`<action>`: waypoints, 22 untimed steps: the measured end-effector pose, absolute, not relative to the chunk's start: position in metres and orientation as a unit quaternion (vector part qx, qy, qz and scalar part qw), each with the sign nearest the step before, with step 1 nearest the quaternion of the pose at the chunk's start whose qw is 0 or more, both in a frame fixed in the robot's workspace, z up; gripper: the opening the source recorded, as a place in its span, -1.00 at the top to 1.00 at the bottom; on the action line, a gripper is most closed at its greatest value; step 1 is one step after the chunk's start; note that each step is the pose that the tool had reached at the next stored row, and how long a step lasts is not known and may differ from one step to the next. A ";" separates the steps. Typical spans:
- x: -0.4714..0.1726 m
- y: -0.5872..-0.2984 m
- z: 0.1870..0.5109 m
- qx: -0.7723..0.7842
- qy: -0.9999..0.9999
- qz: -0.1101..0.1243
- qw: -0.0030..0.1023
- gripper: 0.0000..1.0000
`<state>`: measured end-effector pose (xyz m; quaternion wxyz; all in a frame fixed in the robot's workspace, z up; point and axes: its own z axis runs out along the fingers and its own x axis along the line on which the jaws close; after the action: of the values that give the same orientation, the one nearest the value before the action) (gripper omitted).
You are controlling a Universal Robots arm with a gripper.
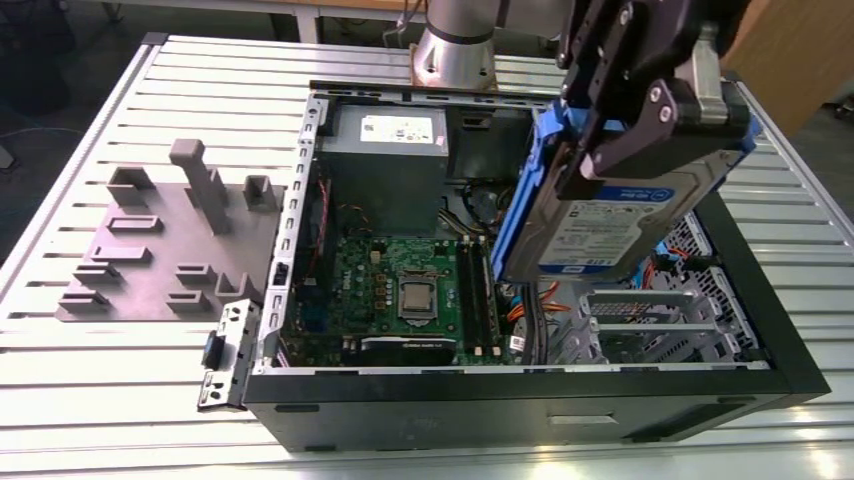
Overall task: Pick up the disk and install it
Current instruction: 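Insert the disk into the insertion slot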
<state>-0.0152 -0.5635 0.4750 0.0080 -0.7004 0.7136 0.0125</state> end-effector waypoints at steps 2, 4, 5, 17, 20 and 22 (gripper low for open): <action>-0.010 -0.564 0.473 -0.700 0.714 0.013 0.008 0.27; -0.006 -0.565 0.471 -0.700 0.714 0.013 0.008 0.27; -0.003 -0.566 0.470 -0.700 0.714 0.013 0.008 0.27; 0.022 -0.576 0.461 -0.700 0.714 0.017 0.012 0.27; 0.030 -0.577 0.459 -0.700 0.714 0.017 0.012 0.27; 0.037 -0.578 0.458 -0.700 0.714 0.017 0.012 0.27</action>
<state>0.0365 -0.5782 0.4575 0.0120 -0.7003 0.7136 0.0166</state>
